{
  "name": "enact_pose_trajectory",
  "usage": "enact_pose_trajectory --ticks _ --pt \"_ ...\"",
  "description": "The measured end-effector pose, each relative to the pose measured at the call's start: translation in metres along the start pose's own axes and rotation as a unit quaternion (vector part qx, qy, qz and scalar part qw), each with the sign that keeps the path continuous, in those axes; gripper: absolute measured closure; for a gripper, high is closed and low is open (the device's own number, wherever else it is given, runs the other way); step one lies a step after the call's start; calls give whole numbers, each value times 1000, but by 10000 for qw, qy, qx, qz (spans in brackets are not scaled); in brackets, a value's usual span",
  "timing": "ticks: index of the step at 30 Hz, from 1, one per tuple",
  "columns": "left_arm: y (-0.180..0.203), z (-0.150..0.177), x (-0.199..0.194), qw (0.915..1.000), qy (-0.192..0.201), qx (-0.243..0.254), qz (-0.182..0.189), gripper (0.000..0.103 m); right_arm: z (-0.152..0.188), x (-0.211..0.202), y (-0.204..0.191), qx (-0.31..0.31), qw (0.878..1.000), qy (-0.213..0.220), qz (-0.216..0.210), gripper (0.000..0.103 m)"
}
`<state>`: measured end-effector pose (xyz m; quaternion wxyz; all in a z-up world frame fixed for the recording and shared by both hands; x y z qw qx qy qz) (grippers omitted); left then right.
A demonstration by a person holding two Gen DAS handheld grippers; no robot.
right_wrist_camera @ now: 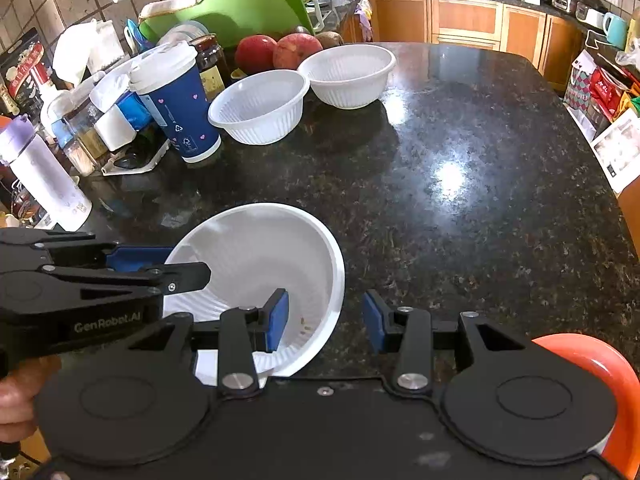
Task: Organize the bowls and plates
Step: 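Open both grippers to release the white bowl on the plate, then move both grippers to the second white bowl rim and close them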
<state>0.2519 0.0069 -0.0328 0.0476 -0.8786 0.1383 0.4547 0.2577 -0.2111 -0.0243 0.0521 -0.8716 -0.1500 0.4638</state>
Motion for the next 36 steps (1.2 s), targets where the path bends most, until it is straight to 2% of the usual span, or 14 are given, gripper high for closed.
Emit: enact_pose_trajectory --ticks 6,11,20,22,26,30,33,36 --pt "-4 -4 -8 9999 53 -10 -138 59 -4 -6 4 20 10000 90 -8 59" --pt "-12 -23 -25 9992 294 4 -274 59 -22 -24 12 101 9993 360 2 60" --pt "-14 -99 -50 9947 916 149 -435 59 -90 -49 27 214 9973 702 -73 60" --pt "-14 -119 -49 9944 977 148 -367 59 -108 -49 30 220 9971 731 -63 60" --pt "-16 -153 -37 9956 895 111 -264 59 -141 -42 36 288 9973 658 -130 60" --pt "-14 -176 -19 9948 866 266 -468 59 -174 -30 42 257 9976 647 -70 60" --pt "-15 -190 3 9955 763 248 -509 59 -192 -14 49 272 9975 651 30 60" --pt "-19 -200 29 9975 561 169 -395 59 -208 11 59 416 9976 542 67 60"
Point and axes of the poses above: each gripper's, at about its wrist camera, not at the fingertips, and x roughly the way its jaws point, y to its right, z to its underside, the point moved 6 cm from there along x, roughly the way its jaws point, and after that the axes turned 3 degrees about x, right-handed, at the moved point
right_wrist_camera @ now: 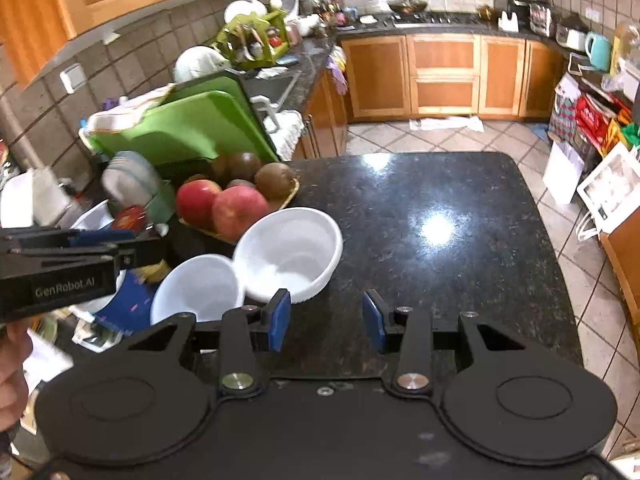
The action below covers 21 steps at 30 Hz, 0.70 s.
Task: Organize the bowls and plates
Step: 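Move both grippers to the second white bowl rim and close them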
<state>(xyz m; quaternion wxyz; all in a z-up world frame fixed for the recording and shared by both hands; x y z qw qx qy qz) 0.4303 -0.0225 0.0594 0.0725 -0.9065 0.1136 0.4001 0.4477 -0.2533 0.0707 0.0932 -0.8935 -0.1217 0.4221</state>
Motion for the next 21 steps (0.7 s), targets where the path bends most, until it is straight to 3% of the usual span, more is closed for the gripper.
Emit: enact_pose_trajectory --ticks 9,21 --pt "-4 -6 62 9986 -513 98 -63 63 -16 75 9 29 9995 -323 -9 61" --pt "-7 -2 100 9959 -893 93 -75 71 -19 121 15 8 9988 -495 -54 63"
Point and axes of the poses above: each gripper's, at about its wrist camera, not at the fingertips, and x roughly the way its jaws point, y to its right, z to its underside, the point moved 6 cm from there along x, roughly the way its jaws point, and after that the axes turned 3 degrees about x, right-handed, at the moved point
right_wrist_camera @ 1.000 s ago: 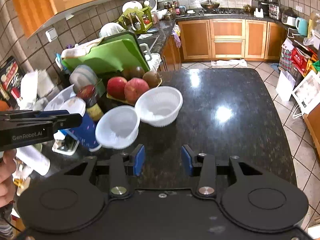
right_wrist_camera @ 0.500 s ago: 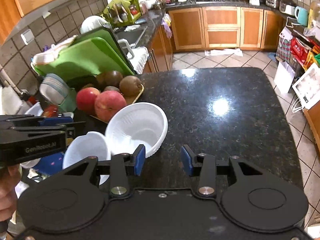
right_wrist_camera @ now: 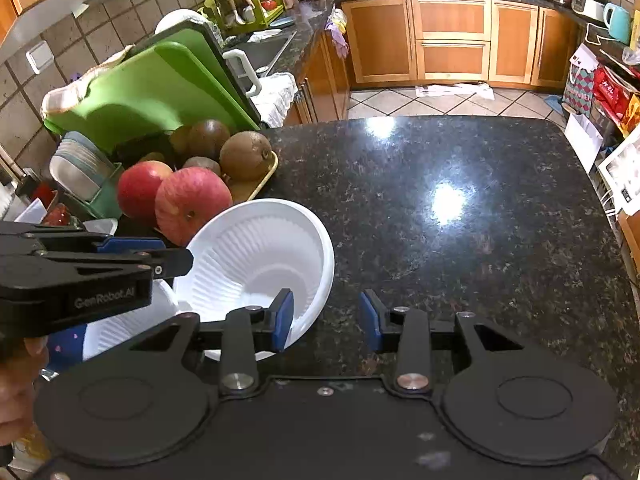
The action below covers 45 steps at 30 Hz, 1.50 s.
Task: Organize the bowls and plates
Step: 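Move both grippers to the second white bowl rim and close them, then lift the second white bowl and carry it to the first bowl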
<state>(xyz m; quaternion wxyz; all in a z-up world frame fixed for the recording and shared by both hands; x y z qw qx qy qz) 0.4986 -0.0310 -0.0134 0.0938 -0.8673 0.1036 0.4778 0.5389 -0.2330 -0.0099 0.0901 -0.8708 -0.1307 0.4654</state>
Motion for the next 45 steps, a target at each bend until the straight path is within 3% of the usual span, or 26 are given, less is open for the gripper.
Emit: enact_pose_trajectory --ticks 6,8,11,34,40,45 --pt "1 4 13 9999 -151 26 -78 72 0 10 -6 -81 9999 -74 40 68" --pt "2 6 15 9998 -188 20 -73 76 1 10 -7 -122 9999 -93 51 79" --pt "2 8 15 9997 -192 37 -133 83 3 11 -11 -172 9997 -125 77 82" --pt "-3 14 -9 9999 47 120 113 85 11 -37 -33 -377 9974 216 580 82" --pt "-3 11 -18 9994 241 185 173 85 10 -42 -36 -304 9968 286 675 82" --pt "4 8 -7 9994 157 251 173 85 16 -35 -31 -225 9963 196 811 82"
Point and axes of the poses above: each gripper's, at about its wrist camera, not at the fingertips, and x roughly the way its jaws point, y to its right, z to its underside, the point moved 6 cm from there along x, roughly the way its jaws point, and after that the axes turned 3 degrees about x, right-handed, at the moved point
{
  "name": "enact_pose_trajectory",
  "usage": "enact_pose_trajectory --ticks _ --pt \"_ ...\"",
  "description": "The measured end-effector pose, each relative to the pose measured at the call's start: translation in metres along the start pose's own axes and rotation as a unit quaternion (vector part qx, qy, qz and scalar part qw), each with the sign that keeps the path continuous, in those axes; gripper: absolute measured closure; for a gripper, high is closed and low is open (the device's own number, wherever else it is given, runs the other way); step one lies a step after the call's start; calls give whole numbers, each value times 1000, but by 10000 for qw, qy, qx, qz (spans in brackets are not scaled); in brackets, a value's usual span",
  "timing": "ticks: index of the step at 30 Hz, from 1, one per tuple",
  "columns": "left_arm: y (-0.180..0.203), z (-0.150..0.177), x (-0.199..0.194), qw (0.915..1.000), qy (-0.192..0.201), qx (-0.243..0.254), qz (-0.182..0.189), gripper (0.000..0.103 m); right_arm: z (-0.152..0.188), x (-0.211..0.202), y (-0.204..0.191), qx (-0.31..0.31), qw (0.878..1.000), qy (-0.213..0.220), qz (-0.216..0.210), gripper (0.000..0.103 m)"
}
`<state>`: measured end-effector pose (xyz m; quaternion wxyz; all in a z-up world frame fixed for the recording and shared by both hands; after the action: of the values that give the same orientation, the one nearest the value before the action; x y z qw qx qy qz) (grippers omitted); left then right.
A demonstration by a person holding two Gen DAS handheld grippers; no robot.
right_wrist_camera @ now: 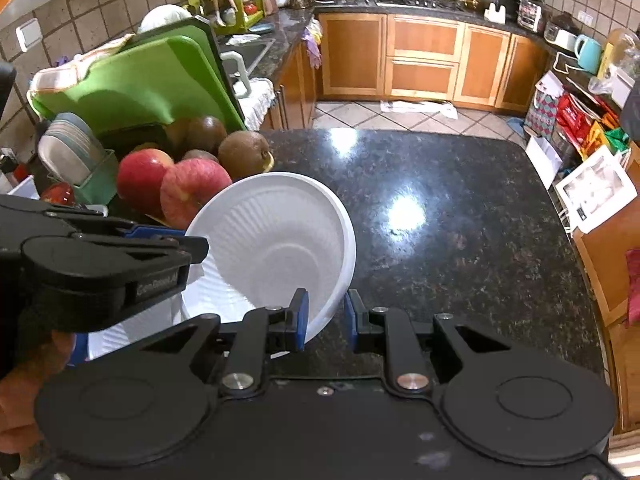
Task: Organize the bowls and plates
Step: 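Lift the second white bowl and carry it to the first bowl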
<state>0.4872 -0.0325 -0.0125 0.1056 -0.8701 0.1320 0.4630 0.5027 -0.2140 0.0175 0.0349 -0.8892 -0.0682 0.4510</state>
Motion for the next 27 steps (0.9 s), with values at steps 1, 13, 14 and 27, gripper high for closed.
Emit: enact_pose_trajectory --ticks 1,13,14,27 --pt "2 1 3 10000 -28 16 14 85 1 2 1 9 10000 -15 26 82" --pt "24 5 24 9994 -245 185 184 85 12 17 24 263 9994 -191 147 82" --pt "27 5 25 9992 -250 238 177 85 13 17 27 285 9993 -189 166 82" --pt "47 11 -7 9978 -19 524 405 85 26 -7 37 501 9982 -64 323 82"
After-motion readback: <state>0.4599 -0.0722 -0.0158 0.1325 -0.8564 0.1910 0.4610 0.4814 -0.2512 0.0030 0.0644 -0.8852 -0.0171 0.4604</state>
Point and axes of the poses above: each gripper's, at about its wrist camera, not at the fingertips, and x roughly the way its jaws point, y to its right, z to its underside, the point moved 6 cm from there along x, roughly the way its jaws point, and after that the axes turned 3 degrees about x, right-handed, at the moved point
